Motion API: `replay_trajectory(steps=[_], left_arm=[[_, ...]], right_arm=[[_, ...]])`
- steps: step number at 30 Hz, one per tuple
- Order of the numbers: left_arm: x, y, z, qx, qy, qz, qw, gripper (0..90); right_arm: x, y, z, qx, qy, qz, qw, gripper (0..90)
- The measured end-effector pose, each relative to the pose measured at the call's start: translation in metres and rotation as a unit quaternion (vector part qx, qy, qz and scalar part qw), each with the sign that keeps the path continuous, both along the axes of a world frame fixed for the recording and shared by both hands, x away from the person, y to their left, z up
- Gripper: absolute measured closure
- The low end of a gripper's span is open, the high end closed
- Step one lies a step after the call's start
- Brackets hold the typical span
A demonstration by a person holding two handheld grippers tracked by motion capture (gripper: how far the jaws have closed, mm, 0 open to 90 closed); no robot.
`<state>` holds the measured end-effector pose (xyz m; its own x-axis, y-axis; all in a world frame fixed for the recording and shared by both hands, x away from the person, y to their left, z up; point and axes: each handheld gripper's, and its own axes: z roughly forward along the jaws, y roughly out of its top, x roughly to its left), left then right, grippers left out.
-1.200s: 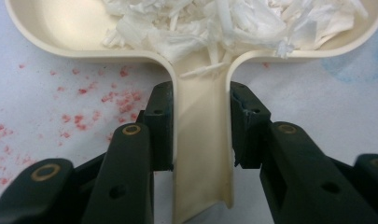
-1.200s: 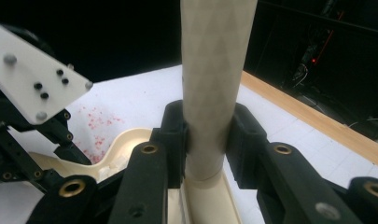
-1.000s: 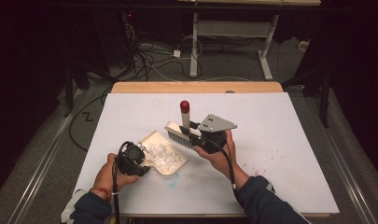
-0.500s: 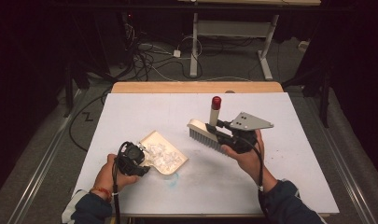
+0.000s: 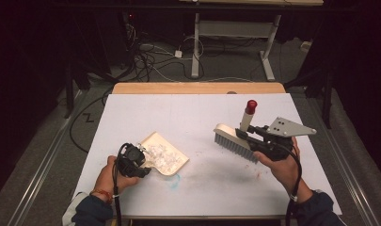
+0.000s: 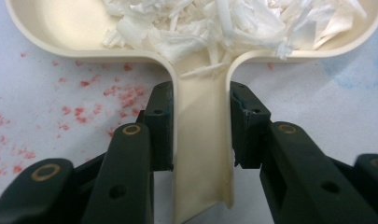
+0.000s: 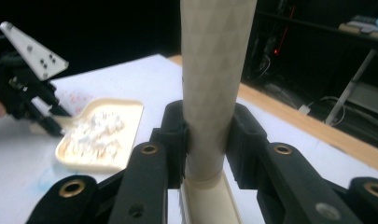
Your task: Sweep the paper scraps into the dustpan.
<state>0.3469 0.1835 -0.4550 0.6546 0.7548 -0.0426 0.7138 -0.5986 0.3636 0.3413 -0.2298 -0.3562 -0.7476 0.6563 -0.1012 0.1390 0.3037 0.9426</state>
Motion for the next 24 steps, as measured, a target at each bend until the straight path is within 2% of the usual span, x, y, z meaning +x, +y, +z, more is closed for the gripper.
replay_trajectory(steps=[2, 5, 8, 17, 21, 24], left_arm=[[0.000, 0.000, 0.000, -0.004, 0.001, 0.009, 0.9999, 63.5], [0.000, 0.000, 0.001, 0.000, 0.002, 0.024, 0.9997, 63.5], [0.000, 0.001, 0.002, -0.010, 0.002, 0.037, 0.9993, 63.5], [0.003, 0.015, 0.001, -0.012, -0.002, 0.071, 0.9974, 63.4], [0.004, 0.021, 0.001, -0.018, -0.005, 0.087, 0.9960, 63.5], [0.005, 0.025, 0.000, -0.013, -0.007, 0.103, 0.9946, 63.5]], right_arm=[[-0.004, -0.008, -0.001, -0.004, 0.003, 0.000, 1.0000, 71.3], [-0.008, -0.019, -0.001, -0.003, 0.013, -0.001, 0.9999, 71.4], [-0.012, -0.030, -0.002, -0.005, 0.022, -0.002, 0.9997, 71.3], [-0.021, -0.056, -0.006, -0.008, 0.050, 0.006, 0.9987, 71.3], [-0.027, -0.065, -0.008, -0.017, 0.064, 0.011, 0.9977, 71.3], [-0.030, -0.070, -0.010, -0.021, 0.071, 0.017, 0.9971, 71.3]])
